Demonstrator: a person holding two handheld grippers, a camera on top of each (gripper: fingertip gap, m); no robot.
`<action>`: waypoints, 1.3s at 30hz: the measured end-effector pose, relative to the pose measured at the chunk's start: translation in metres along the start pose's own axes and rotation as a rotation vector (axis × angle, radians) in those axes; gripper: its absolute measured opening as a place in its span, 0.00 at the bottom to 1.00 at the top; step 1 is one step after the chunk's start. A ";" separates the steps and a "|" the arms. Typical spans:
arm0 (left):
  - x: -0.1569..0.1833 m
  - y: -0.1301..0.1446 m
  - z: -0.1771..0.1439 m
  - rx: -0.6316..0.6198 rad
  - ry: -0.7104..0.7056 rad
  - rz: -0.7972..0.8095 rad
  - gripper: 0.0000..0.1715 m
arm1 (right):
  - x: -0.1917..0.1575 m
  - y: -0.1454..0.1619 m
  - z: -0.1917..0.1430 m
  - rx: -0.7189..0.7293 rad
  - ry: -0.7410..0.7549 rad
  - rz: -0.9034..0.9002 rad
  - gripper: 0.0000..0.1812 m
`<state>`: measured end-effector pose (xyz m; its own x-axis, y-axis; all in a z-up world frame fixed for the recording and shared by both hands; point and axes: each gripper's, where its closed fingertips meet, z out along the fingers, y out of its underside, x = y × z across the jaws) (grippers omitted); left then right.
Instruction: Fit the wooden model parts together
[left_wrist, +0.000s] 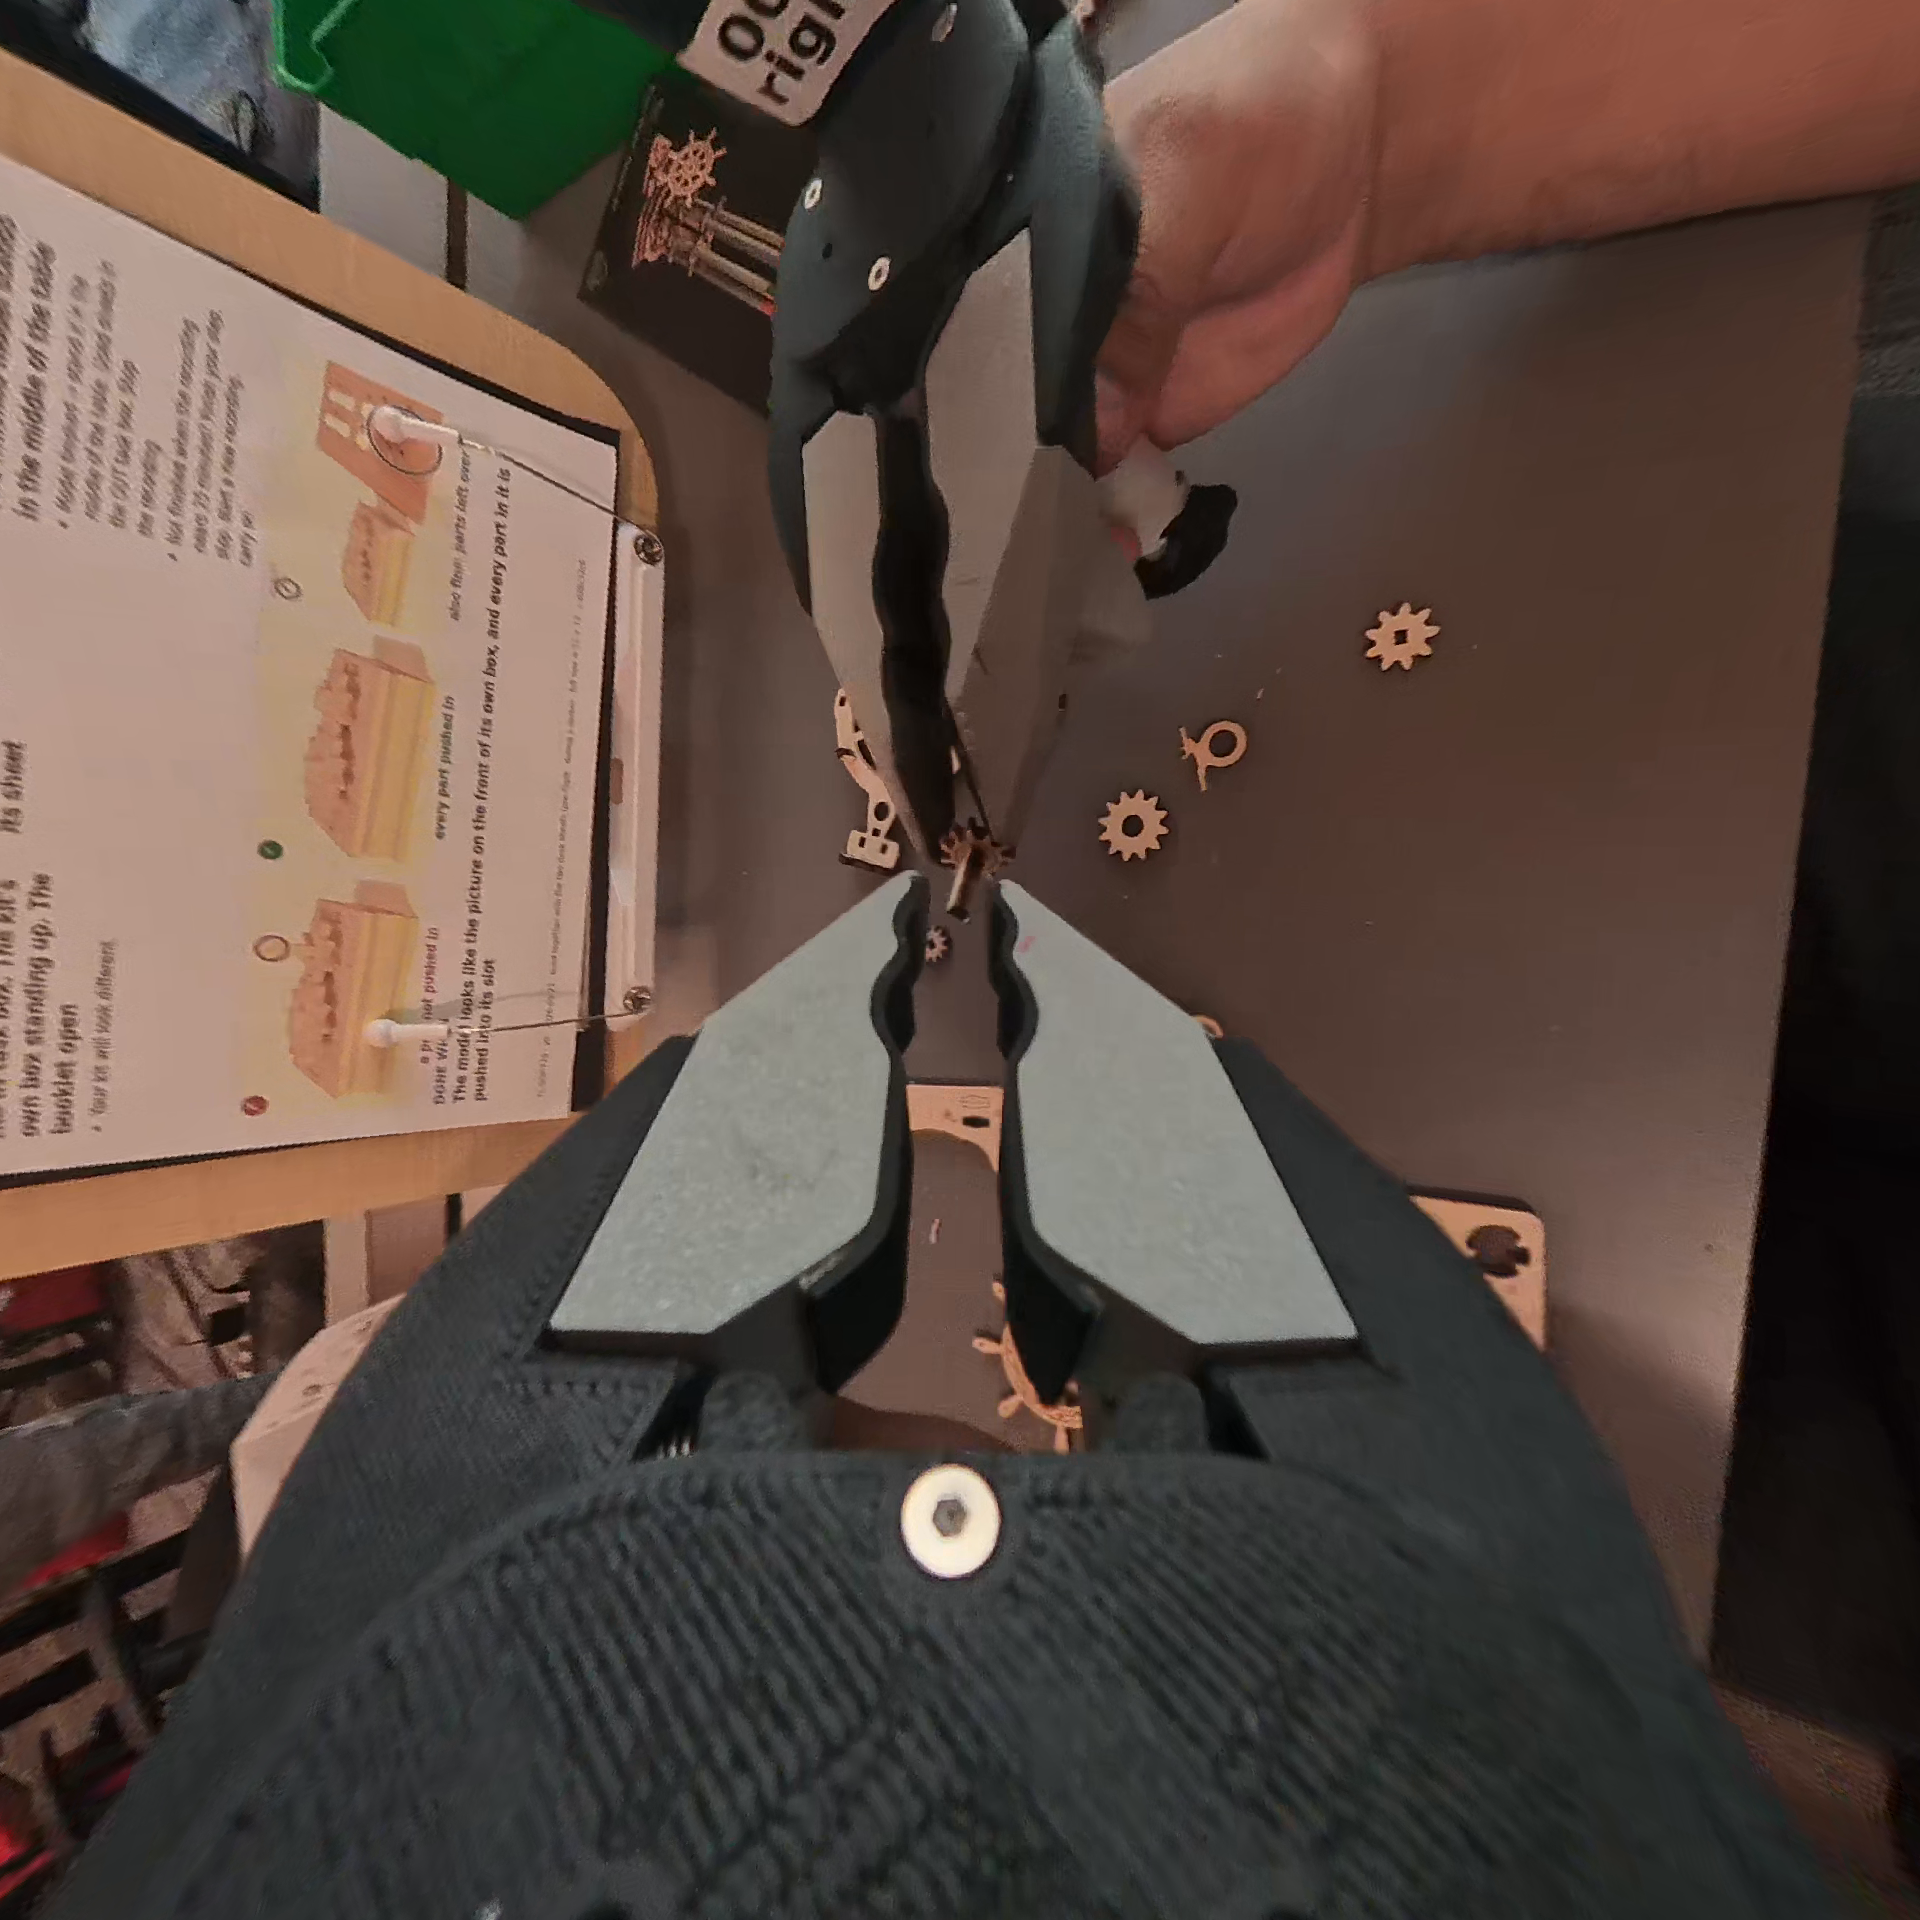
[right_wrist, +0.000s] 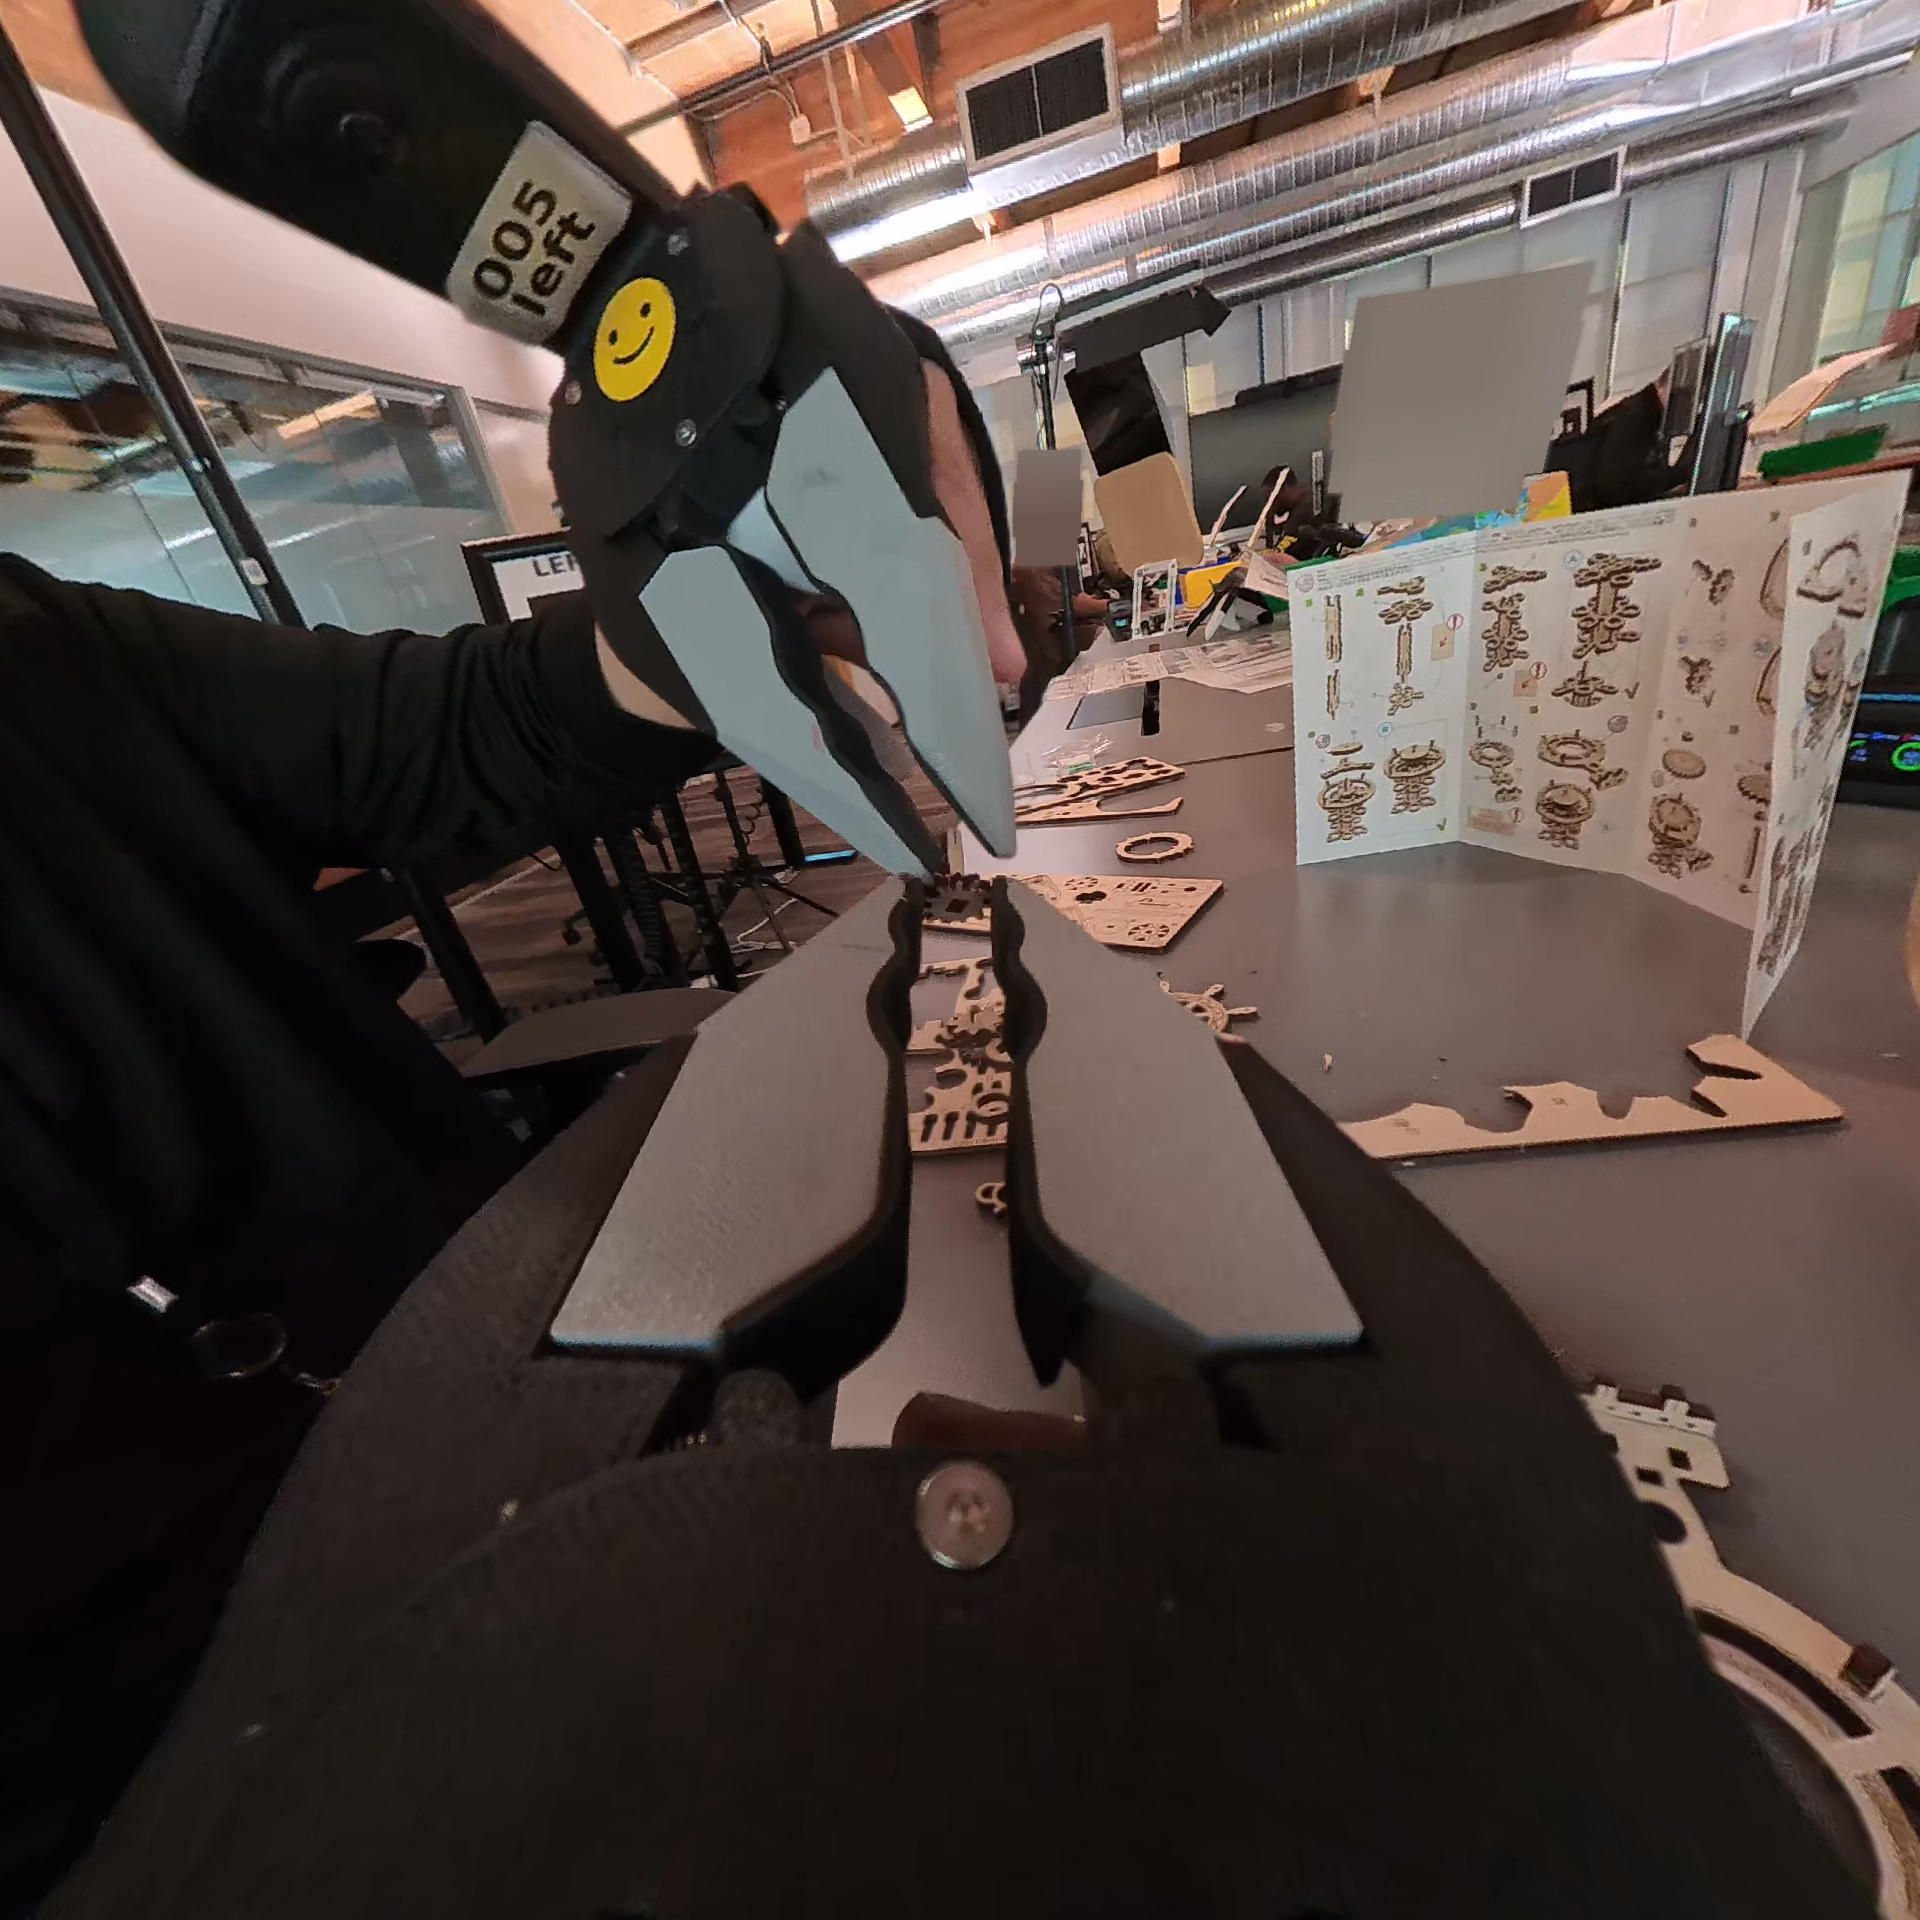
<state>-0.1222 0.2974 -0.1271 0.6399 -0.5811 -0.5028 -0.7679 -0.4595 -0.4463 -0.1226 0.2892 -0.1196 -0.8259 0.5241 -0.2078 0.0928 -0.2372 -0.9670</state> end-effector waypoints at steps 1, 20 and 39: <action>0.001 0.000 0.000 -0.004 -0.008 0.020 0.05 | 0.000 0.001 0.000 -0.002 -0.002 0.017 0.05; 0.005 0.031 0.009 -0.191 0.174 -0.231 0.01 | 0.003 -0.004 0.001 -0.073 0.137 -0.218 0.09; 0.027 0.033 0.018 -0.235 0.384 -0.333 0.00 | 0.005 0.033 0.016 -0.307 0.184 -0.372 0.05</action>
<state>-0.1297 0.2786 -0.1695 0.8264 -0.5618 -0.0380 -0.5400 -0.7716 -0.3362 -0.1325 0.2711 -0.1499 -0.7250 0.6692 0.1631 -0.0073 0.2293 -0.9733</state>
